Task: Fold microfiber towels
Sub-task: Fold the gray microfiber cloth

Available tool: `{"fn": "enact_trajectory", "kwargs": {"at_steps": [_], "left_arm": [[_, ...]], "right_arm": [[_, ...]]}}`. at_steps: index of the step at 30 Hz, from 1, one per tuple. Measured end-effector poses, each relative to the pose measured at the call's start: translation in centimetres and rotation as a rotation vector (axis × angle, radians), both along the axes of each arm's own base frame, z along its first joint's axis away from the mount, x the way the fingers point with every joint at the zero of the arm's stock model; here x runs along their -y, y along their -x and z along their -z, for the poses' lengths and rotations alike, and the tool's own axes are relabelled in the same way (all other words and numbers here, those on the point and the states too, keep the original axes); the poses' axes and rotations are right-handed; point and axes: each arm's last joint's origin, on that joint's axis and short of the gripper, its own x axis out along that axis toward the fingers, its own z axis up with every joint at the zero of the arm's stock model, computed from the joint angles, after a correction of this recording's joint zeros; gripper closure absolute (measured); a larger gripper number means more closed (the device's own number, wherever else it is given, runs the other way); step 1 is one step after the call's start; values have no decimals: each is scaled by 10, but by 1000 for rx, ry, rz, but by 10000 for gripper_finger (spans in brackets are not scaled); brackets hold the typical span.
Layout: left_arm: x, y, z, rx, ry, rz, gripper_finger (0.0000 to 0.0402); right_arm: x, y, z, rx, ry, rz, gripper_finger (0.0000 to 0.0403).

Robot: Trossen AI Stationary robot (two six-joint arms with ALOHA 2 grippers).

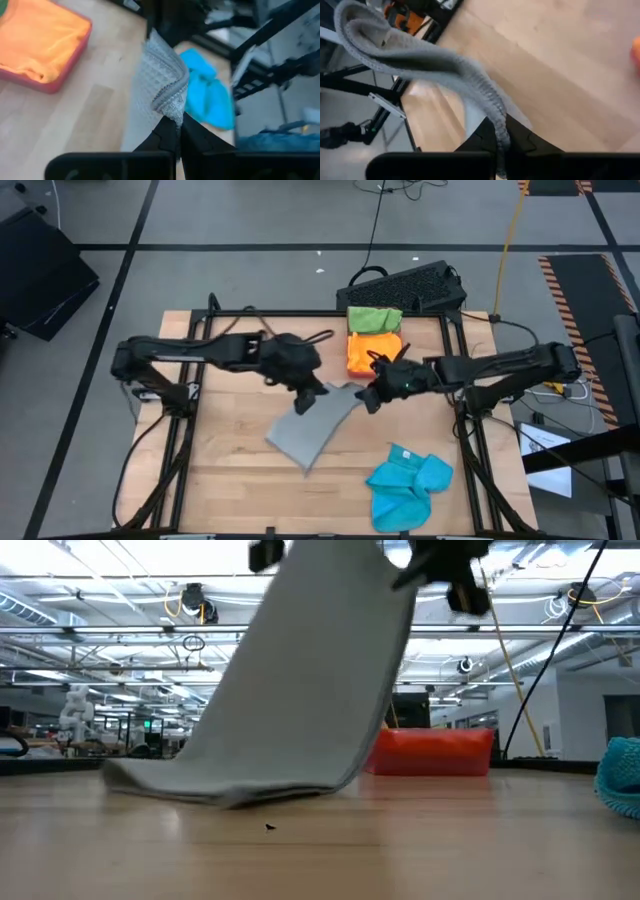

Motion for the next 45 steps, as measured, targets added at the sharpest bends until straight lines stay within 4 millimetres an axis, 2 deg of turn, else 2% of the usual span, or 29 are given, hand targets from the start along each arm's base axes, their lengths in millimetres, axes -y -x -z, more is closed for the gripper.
{"fn": "enact_trajectory", "kwargs": {"at_steps": [3,6,9,12,15,21,24,27,30,36,41,45], "left_arm": [[19,18,-20,57,30,-1,396],[40,33,-39,143,78,31,393],[62,39,-53,252,117,73,397],[83,42,-58,315,108,70,395],[97,38,-58,359,113,4,392],[121,32,-46,323,217,-117,395],[129,26,-40,319,217,-115,396],[129,24,-26,237,111,-157,397],[118,22,-6,91,-13,-223,392],[82,22,32,-247,-235,-285,397],[58,19,58,-343,-349,-269,387],[40,19,83,-399,-399,-269,393]], "right_arm": [[1,-5,-39,50,58,-59,402],[1,-10,-69,122,39,-149,402],[-4,-16,-87,153,-34,-251,402],[-10,-23,-98,133,-82,-362,402],[-14,-28,-101,97,-95,-459,402],[-6,-32,-100,111,-145,-616,402],[-3,-34,-99,136,-93,-671,402],[4,-42,-88,156,72,-659,402],[14,-55,-64,108,174,-606,402],[35,-75,-15,73,227,-495,402],[53,-85,23,88,239,-379,402],[60,-81,51,59,241,-362,402]]}}
